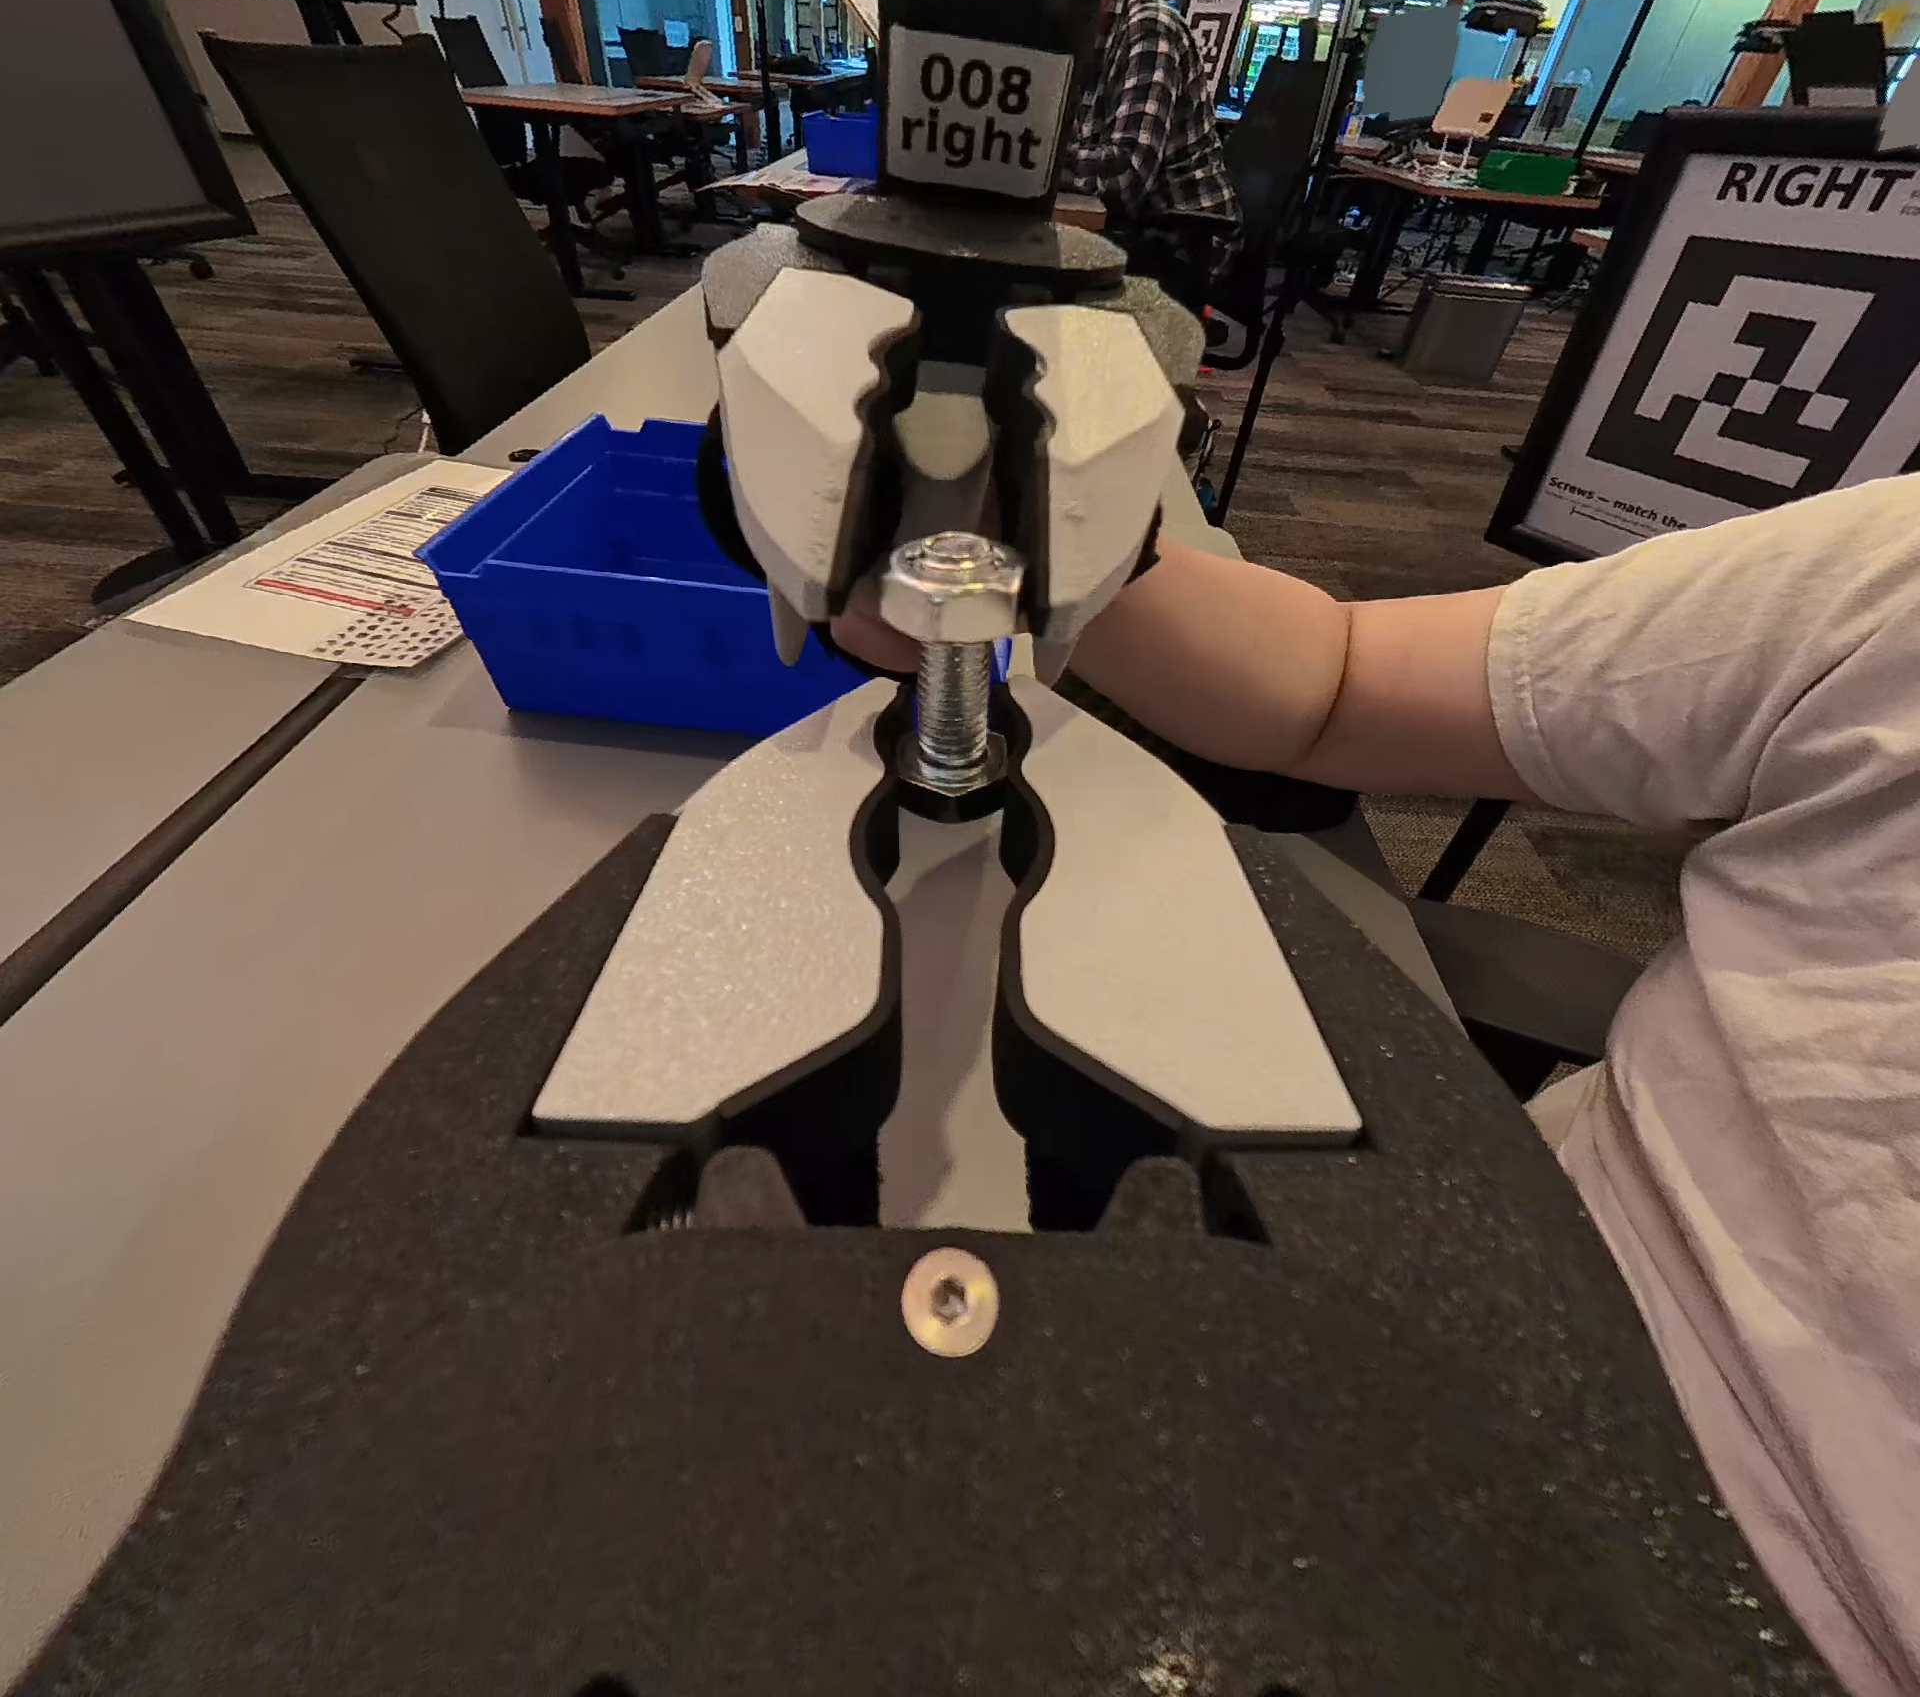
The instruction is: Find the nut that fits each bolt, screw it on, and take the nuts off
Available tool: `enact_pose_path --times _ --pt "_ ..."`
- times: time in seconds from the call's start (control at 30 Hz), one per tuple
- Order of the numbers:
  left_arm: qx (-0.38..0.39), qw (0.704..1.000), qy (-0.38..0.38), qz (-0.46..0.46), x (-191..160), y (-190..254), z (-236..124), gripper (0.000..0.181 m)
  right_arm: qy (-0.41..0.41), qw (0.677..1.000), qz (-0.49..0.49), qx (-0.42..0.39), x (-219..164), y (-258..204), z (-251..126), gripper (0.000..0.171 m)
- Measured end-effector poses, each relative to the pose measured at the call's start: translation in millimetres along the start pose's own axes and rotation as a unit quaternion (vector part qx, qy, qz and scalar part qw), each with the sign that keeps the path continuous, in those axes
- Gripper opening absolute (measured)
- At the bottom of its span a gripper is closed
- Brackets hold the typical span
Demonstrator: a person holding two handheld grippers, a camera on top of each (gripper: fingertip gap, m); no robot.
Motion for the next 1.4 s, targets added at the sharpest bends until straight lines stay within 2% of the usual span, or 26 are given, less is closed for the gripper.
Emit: enact_pose_path --times 0.07,0.13,0.23,0.37,0.47,0.57,0.6,0.63,0.8,0.9,1.03,1.1,1.13,1.27,1.4 --pt "0.002 1.000 0.006 -0.004 2 -1 -2 0.014 0.007 1.000 0.013 -0.001 -2 6 -7 0.024" --pt "-0.004 1.000 0.011 -0.008 3 -1 -4 0.014 0.020 0.999 0.034 -0.029 -5 17 -16 0.017" --pt "0.000 1.000 0.008 -0.002 3 -1 -4 0.014 0.048 0.997 0.059 -0.001 -2 16 -18 0.019" --pt "-0.005 1.000 0.002 -0.004 0 -1 -1 0.014 0.018 1.000 0.018 0.014 2 1 -3 0.023" --pt "-0.004 1.000 0.000 -0.003 0 0 0 0.014 -0.002 1.000 -0.005 -0.006 1 -1 0 0.023" --pt "0.001 1.000 0.005 -0.006 1 -1 -2 0.014 0.006 1.000 0.020 -0.008 -3 9 -9 0.027" --pt "-0.004 1.000 0.007 -0.009 1 -1 -2 0.014 0.003 0.999 0.030 -0.025 -6 15 -13 0.020" --pt "-0.007 1.000 0.008 -0.011 1 -1 -2 0.014 0.001 0.999 0.031 -0.038 -8 19 -17 0.021" --pt "-0.005 1.000 0.000 -0.004 -1 0 0 0.014 0.039 0.999 0.030 0.009 3 7 -12 0.023" --pt "-0.007 1.000 0.000 -0.005 -1 0 1 0.014 0.020 1.000 0.016 0.017 4 -1 -4 0.025" --pt "0.000 1.000 0.002 -0.004 0 0 0 0.014 0.010 1.000 0.021 0.004 -1 6 -9 0.027" --pt "-0.008 1.000 0.008 -0.011 1 0 -2 0.013 0.011 0.999 0.035 -0.031 -5 17 -17 0.019" --pt "-0.009 1.000 0.008 -0.012 2 -1 -3 0.014 0.013 0.998 0.040 -0.039 -7 20 -20 0.020" --pt "-0.006 1.000 0.001 -0.005 0 0 -1 0.014 0.045 0.998 0.047 -0.006 3 13 -19 0.022" --pt "-0.009 1.000 -0.001 -0.005 -1 1 1 0.014 0.014 1.000 0.012 0.008 7 -2 -5 0.026"
Point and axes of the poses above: each gripper's, where its closed fingertips meet, z out along the fingers, x out of its top, y = z × x across the jaws, the point moved 8 cm from there along -z, back along the fingers, and after that the axes turned 9 degrees about -z, right-handed, at the moved point
